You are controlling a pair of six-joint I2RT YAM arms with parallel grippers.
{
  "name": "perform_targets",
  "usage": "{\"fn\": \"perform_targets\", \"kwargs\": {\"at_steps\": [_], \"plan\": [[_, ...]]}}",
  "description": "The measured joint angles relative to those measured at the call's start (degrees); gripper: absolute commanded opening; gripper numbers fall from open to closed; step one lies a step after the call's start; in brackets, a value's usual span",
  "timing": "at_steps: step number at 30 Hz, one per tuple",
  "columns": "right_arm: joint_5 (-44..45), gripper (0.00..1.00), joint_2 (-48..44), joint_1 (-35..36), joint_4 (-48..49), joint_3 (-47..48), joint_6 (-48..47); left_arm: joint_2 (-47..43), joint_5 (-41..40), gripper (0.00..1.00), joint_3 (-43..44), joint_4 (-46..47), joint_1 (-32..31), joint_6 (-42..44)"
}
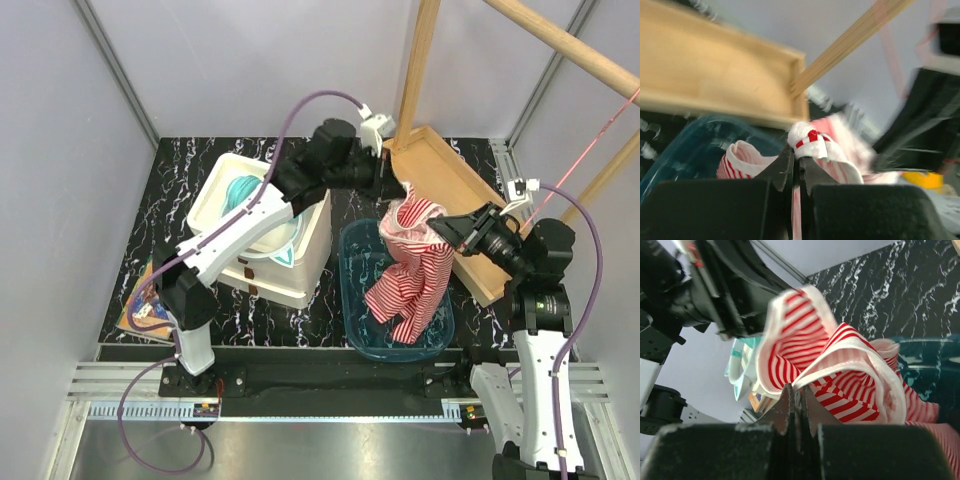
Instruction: Remove the tank top from the hanger
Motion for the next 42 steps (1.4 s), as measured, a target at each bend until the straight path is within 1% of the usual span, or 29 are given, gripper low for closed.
{"fn": "perform_targets", "kwargs": {"at_steps": [4, 7, 10, 12, 15, 18, 19, 22, 25, 26, 27, 28, 29, 30, 31, 33, 34, 35, 36, 42], "plan": [[0.5, 0.0, -2.8, 0.3, -1.6, -5.1, -1.1, -0.2, -8.7, 0.0, -8.9, -3.8, -1.6, 4.5], [2.8, 0.0, -3.2, 2.5, -5.2, -7.1, -3.1, -0.2, -13.8, 0.0, -15.1, -6.0, -2.4, 6.3], [7.7, 0.0, -1.4, 9.2, -8.3, -8.0, -5.0, -0.2, -18.2, 0.0, -19.7, -8.5, -3.2, 6.9], [11.9, 0.0, 0.5, 15.5, -9.6, -9.2, -5.7, 0.0, -21.0, 0.0, -20.6, -9.7, -3.8, 7.2], [18.9, 0.0, 3.0, 23.0, -10.3, -11.9, -5.7, 0.2, -24.0, 0.0, -20.6, -9.6, -5.5, 7.5], [25.0, 0.01, 4.1, 27.3, -10.9, -16.0, -5.1, 0.9, -26.3, 0.05, -20.5, -9.6, -7.2, 7.5], [27.0, 0.01, 3.9, 27.7, -11.0, -17.6, -4.9, 1.4, -26.6, 0.11, -20.5, -9.6, -7.6, 7.5], [30.7, 0.06, 4.2, 27.8, -10.9, -19.9, -4.5, 2.9, -27.2, 0.21, -20.4, -9.5, -7.7, 7.4], [32.8, 0.2, 6.2, 28.2, -9.7, -21.3, -4.2, 4.0, -27.8, 0.37, -20.4, -9.6, -7.6, 7.1], [33.6, 0.24, 7.1, 28.5, -9.2, -21.9, -4.1, 4.1, -27.9, 0.49, -20.4, -9.6, -7.5, 7.0], [33.9, 0.32, 7.5, 28.7, -9.2, -22.2, -3.8, 4.2, -28.0, 0.53, -20.4, -9.7, -7.5, 7.0], [34.6, 0.37, 7.7, 29.0, -9.3, -22.4, -3.6, 4.1, -28.0, 0.57, -20.4, -9.6, -7.5, 7.0], [35.1, 0.42, 7.6, 29.3, -9.6, -22.4, -3.5, 4.0, -28.2, 0.64, -20.4, -9.5, -7.5, 7.0], [35.5, 0.54, 7.1, 29.5, -9.8, -22.4, -3.5, 4.0, -28.2, 0.66, -20.4, -9.5, -7.5, 7.0], [35.7, 0.59, 6.5, 29.6, -10.1, -22.4, -3.2, 3.9, -28.1, 0.71, -20.4, -9.5, -7.5, 7.1], [36.4, 0.72, 4.3, 29.7, -11.3, -22.2, -3.0, 3.1, -27.8, 0.78, -20.8, -9.6, -7.5, 7.1], [36.6, 0.83, 2.9, 29.7, -12.2, -21.8, -2.8, 2.3, -27.6, 0.79, -21.0, -9.7, -7.5, 7.2], [36.6, 0.85, 1.6, 29.7, -13.2, -21.3, -2.6, 1.2, -27.2, 0.8, -21.5, -9.7, -7.5, 7.3], [36.6, 0.99, 0.0, 29.7, -13.9, -20.8, -2.3, -0.2, -26.7, 0.81, -22.0, -9.9, -7.5, 7.3], [35.9, 1.0, -11.1, 29.8, -18.1, -18.9, 0.6, -11.6, -22.5, 0.83, -23.8, -9.7, -7.6, 6.9]]}}
